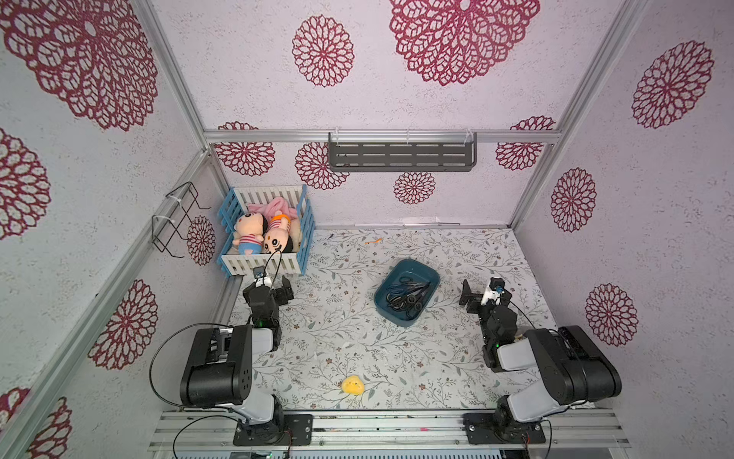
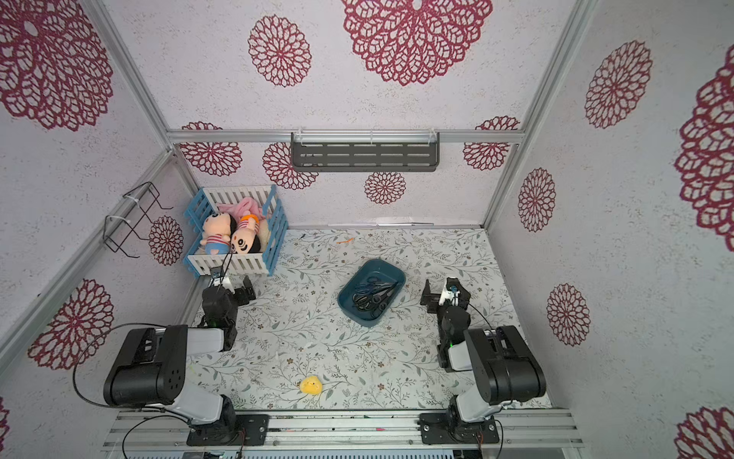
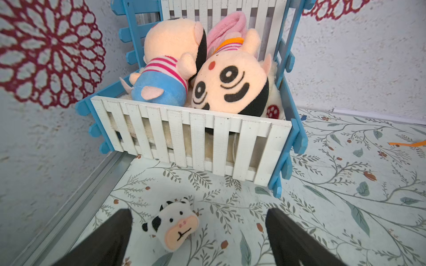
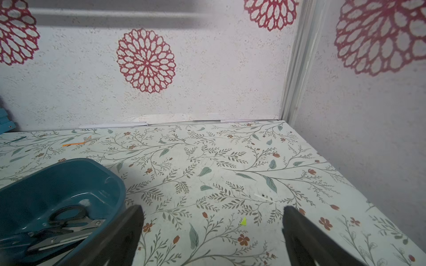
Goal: Take the scissors out of the storage box
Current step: Adjust the storage box at the center of the board.
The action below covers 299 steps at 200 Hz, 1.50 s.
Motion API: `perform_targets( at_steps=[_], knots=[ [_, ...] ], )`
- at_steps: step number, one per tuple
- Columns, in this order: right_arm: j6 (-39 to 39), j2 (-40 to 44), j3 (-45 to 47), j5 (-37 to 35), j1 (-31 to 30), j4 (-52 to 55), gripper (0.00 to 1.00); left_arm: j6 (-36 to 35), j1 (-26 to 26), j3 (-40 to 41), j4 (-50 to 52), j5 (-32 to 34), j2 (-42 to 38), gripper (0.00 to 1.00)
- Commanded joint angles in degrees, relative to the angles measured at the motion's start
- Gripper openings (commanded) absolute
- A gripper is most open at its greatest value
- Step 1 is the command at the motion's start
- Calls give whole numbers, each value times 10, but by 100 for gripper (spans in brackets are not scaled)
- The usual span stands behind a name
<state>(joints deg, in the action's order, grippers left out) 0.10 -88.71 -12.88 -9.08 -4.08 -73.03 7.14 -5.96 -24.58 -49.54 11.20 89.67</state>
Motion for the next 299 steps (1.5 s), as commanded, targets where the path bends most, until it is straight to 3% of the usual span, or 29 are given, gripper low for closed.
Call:
perform_targets(
  at_steps=[1, 114, 122, 141, 158, 175, 212, 234, 265, 299],
  knots=[
    [-4, 14, -1, 6, 3, -12, 99, 2, -5, 4, -3, -2, -8, 97],
    [-3, 15, -2, 11, 5, -11, 99, 4, -11, 0, 0, -18, -12, 97],
    [-3, 17, 0, 18, 7, -15, 99, 4, -11, -21, 57, -15, -31, 97],
    [19, 93, -87, -12, 15, 195, 99, 18, -3, -171, 356, 9, -78, 97],
    [1, 137, -158, -6, 19, 320, 99, 16, 21, -290, 539, 29, -84, 97],
    [46, 129, -292, 5, 13, 505, 99, 44, 53, -398, 673, 58, -64, 97],
    [173, 24, -505, -1, -69, 774, 99, 97, 190, -617, 872, 52, 57, 100],
    [266, -30, -568, -22, -130, 885, 99, 111, 267, -801, 982, 25, 190, 92],
    [338, -65, -612, -46, -183, 946, 99, 125, 337, -1001, 1061, -53, 357, 85],
    [354, -66, -601, -40, -189, 962, 99, 168, 368, -1098, 1079, -95, 463, 81]
  ],
)
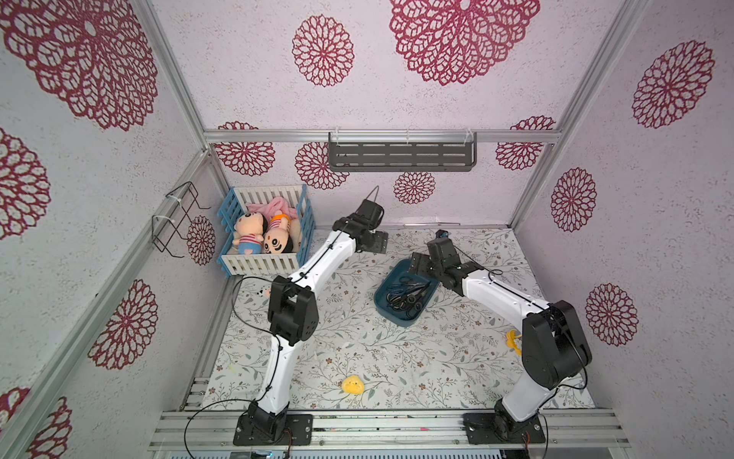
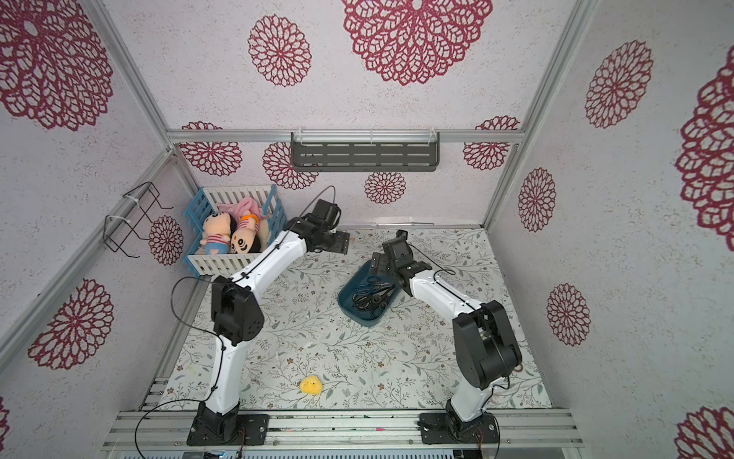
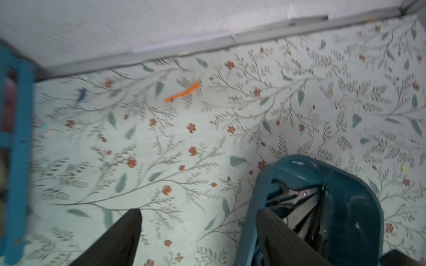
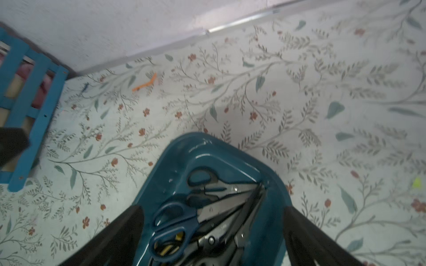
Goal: Take the scissors out of the storage box
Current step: Adjust the storage box at the center of the board.
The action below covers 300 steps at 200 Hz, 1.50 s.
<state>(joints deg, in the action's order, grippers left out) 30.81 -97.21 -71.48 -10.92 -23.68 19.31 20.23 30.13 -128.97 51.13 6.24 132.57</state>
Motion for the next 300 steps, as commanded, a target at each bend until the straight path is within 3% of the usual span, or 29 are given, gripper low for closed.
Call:
perform_targets(
  at_steps=[1, 64, 129, 156, 178, 208, 300],
  knots=[
    [47, 19, -15, -21, 7, 38, 99, 38, 8, -57, 73, -46, 37, 81],
    [37, 38, 38, -10, 4, 45, 99, 44, 28, -75, 67, -80, 103, 71],
    [36, 35, 41, -13, 5, 46, 99, 68, 36, 73, -5, -84, -2, 69],
    [35, 39, 44, -19, 5, 49, 99, 65, 43, 78, 8, -92, 8, 68],
    [35, 40, 44, -17, 5, 52, 99, 65, 51, 70, 12, -93, 28, 60],
    [35, 48, 48, -16, 5, 55, 99, 89, 52, 70, 12, -93, 40, 43],
    [24, 53, 57, -14, 5, 56, 99, 160, 21, 128, -45, -147, 19, 17]
  ],
)
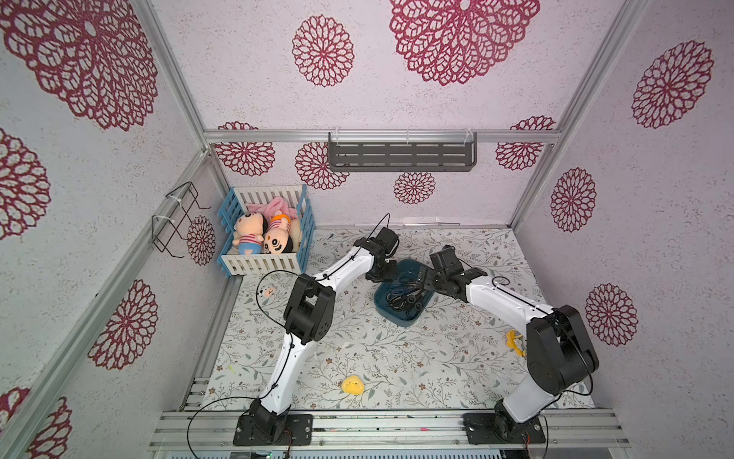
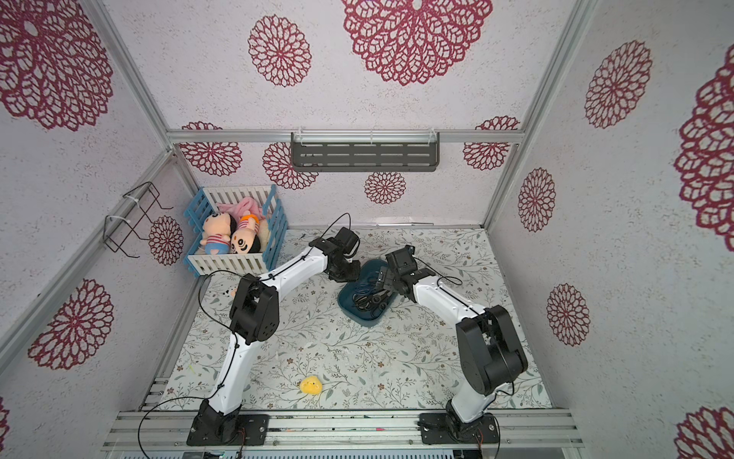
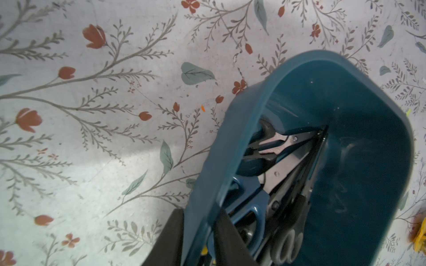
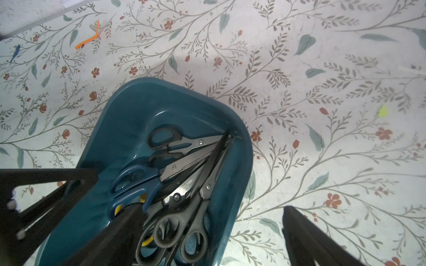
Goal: Take the scissors out of the storage box
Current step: Adjust the storage box at the center of the board.
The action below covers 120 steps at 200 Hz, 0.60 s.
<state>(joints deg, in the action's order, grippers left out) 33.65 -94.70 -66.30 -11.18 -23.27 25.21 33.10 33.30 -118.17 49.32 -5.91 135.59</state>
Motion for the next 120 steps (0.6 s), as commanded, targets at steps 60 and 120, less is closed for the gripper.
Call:
perform_targets(
  at_steps=[60, 120],
  knots=[
    [-12, 26, -1, 3, 0, -9, 99, 122, -41, 105, -97, -23, -75, 12],
    [-33, 18, -12, 23, -6, -19, 99, 158, -56, 120, -81, 13, -95, 10]
  ],
)
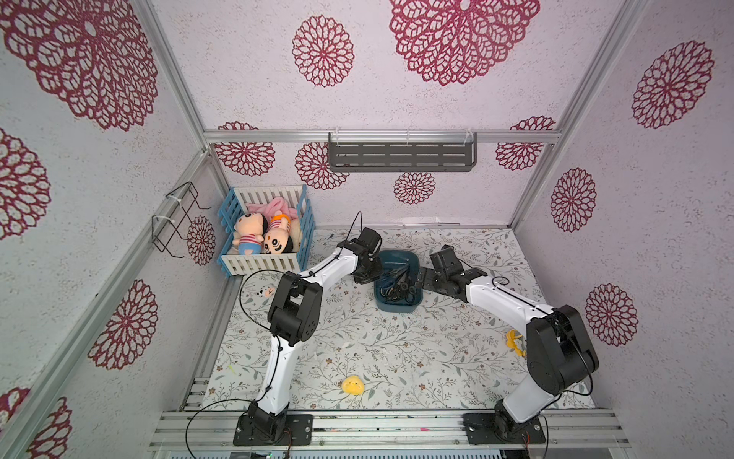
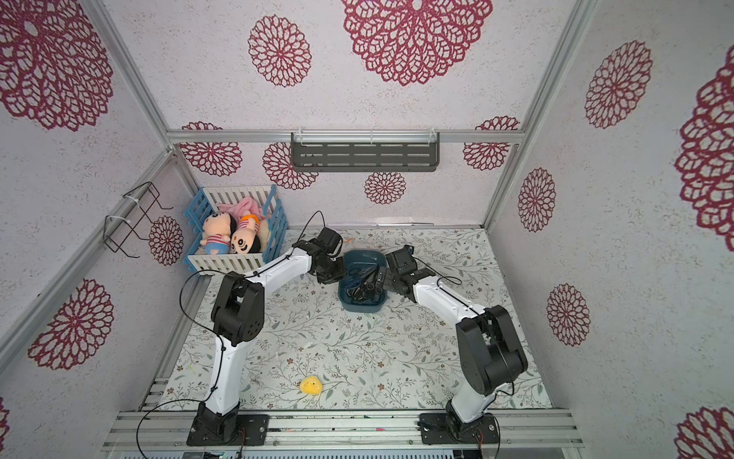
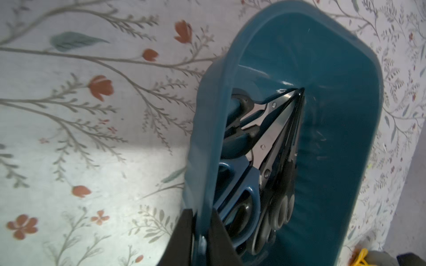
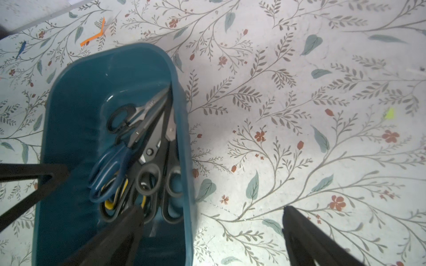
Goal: Take the scissors out of the storage box
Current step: Adjust the storage box at the center of the board, then pick up the scissors from the storage box.
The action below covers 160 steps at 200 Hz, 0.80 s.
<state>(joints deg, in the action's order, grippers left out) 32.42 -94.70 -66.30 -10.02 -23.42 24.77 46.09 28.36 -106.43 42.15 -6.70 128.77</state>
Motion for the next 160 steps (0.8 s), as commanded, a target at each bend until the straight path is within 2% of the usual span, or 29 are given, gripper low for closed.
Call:
perform_targets(
  at_steps=[1, 18, 40, 51, 80, 102, 120, 160],
  knots=[
    [-22, 18, -13, 12, -5, -15, 99, 29, -7, 3, -10, 21, -27, 10],
    [-36, 14, -23, 21, -13, -17, 99, 24, -7, 2, -8, 25, -28, 14],
    [-53, 5, -42, 20, -28, -14, 99, 6, -7, -3, 2, 46, -40, 42],
    [-52, 1, -51, 18, -34, -11, 99, -8, -7, -13, 13, 65, -48, 48],
    [-40, 3, -59, 5, -35, -12, 99, -64, 1, -57, 47, 84, -55, 47],
    [-32, 5, -61, -19, -36, -6, 99, -113, 25, -121, 79, 71, -25, 44],
    [-21, 10, -60, -41, -35, 0, 99, -107, 36, -160, 98, 59, 7, 42],
    [0, 34, -51, -56, -28, -2, 99, -95, 44, -167, 91, 32, 40, 39]
  ],
)
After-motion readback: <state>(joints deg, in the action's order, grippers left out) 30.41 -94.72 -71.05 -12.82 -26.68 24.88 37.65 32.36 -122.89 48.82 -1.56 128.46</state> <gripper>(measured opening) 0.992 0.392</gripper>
